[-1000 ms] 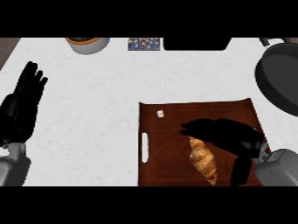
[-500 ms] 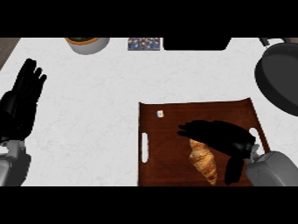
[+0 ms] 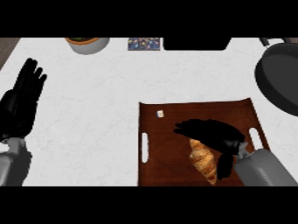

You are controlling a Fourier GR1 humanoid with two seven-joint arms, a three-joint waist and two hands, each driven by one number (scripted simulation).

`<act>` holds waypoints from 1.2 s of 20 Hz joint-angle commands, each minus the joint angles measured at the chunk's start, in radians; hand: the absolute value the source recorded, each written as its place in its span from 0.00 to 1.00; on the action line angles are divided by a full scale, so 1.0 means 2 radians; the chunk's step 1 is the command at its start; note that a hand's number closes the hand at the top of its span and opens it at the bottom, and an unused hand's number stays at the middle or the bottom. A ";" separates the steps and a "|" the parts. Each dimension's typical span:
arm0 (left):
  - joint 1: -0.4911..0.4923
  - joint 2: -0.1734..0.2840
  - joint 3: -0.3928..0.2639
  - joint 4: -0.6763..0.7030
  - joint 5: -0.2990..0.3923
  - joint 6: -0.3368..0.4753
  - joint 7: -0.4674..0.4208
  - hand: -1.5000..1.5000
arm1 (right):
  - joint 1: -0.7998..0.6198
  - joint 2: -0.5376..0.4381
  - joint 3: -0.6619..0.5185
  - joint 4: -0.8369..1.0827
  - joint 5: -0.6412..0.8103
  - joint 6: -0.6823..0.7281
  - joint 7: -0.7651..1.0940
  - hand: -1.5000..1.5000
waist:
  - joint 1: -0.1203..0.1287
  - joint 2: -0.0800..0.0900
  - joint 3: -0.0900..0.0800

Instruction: Pick the croissant from the tray and place it in the pot

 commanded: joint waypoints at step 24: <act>0.027 -0.013 0.022 -0.024 -0.009 -0.020 -0.007 0.50 | 0.130 0.103 -0.071 -0.183 0.054 -0.010 0.204 1.00 | -0.006 -0.002 0.000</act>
